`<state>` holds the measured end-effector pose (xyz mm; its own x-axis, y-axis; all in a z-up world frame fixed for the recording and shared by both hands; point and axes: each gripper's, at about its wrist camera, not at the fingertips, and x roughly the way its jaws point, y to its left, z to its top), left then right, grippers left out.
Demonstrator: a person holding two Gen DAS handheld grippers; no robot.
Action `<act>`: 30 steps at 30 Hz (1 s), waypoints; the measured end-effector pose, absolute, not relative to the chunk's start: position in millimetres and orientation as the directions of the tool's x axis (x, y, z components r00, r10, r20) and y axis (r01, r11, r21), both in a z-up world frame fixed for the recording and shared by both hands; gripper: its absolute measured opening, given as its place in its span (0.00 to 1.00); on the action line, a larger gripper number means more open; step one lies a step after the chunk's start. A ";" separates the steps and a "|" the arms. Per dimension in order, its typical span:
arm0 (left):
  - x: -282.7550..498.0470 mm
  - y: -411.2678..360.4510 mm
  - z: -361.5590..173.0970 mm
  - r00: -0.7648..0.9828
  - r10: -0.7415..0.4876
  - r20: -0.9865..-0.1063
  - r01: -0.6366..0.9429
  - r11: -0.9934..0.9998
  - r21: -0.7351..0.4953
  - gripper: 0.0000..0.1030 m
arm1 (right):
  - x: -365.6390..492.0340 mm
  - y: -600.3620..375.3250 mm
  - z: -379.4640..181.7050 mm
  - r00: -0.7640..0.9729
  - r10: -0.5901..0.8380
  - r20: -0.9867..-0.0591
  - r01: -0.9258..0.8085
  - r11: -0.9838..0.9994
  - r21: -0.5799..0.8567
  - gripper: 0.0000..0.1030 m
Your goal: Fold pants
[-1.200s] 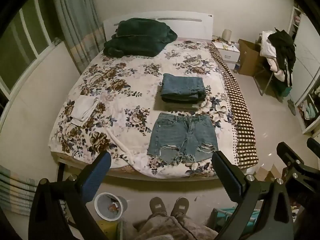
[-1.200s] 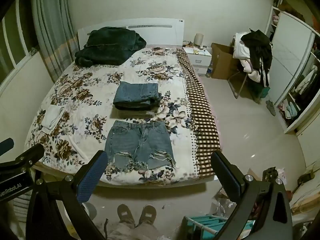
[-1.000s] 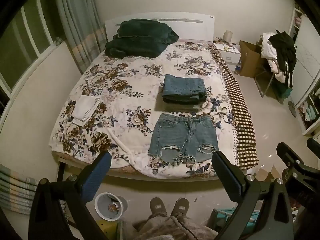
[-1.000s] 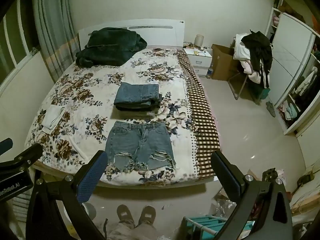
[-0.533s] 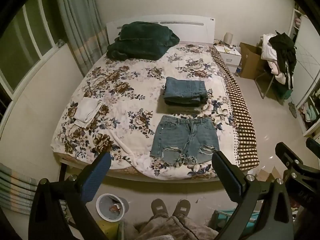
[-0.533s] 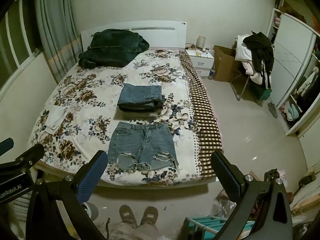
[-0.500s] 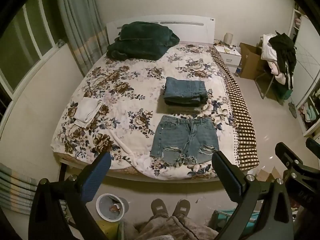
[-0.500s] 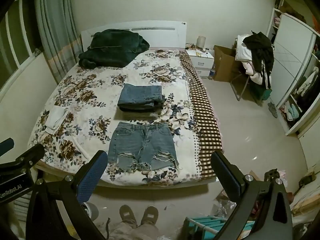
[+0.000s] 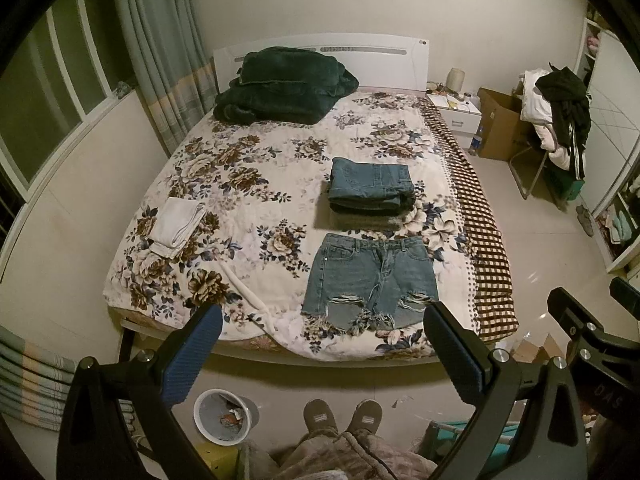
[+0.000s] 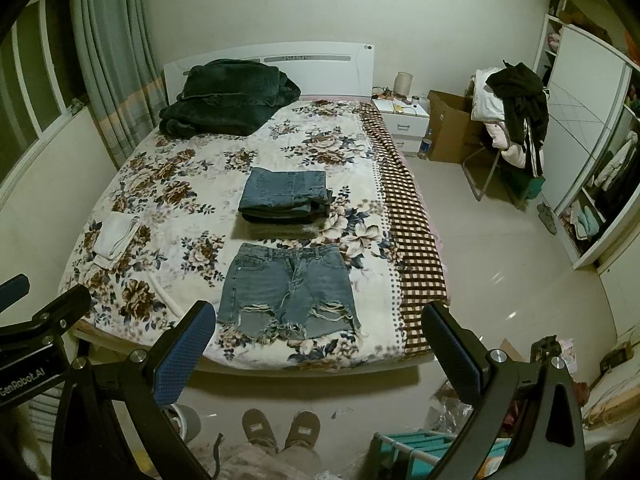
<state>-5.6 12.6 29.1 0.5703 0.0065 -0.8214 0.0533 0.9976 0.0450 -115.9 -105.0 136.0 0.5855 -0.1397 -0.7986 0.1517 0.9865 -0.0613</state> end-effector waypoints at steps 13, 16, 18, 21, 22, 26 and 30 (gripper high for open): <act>-6.4 12.9 32.1 0.574 0.005 -0.819 0.052 0.998 0.042 1.00 | -116.4 -105.9 136.4 0.588 -0.140 -0.796 0.151 0.987 -0.062 1.00; -7.2 13.6 34.0 0.576 0.005 -0.818 0.052 0.998 0.042 1.00 | -116.1 -106.6 135.1 0.588 -0.140 -0.797 0.151 0.987 -0.061 1.00; -6.9 13.6 31.7 0.576 0.004 -0.817 0.053 0.998 0.042 1.00 | -116.9 -105.1 137.4 0.588 -0.140 -0.797 0.152 0.987 -0.061 1.00; -7.0 13.4 33.8 0.577 0.005 -0.817 0.053 0.998 0.044 1.00 | -116.5 -105.6 135.7 0.588 -0.140 -0.796 0.153 0.986 -0.061 1.00; -7.0 14.0 34.7 0.577 0.006 -0.817 0.052 0.998 0.044 1.00 | -116.8 -104.8 136.6 0.588 -0.139 -0.797 0.151 0.987 -0.061 1.00; -7.3 14.3 33.8 0.578 0.004 -0.816 0.052 0.998 0.041 1.00 | -117.7 -104.2 136.8 0.590 -0.141 -0.795 0.151 0.987 -0.063 1.00; -6.6 15.1 36.2 0.579 0.003 -0.815 0.053 0.998 0.041 1.00 | -118.0 -103.8 137.6 0.590 -0.140 -0.795 0.151 0.987 -0.061 1.00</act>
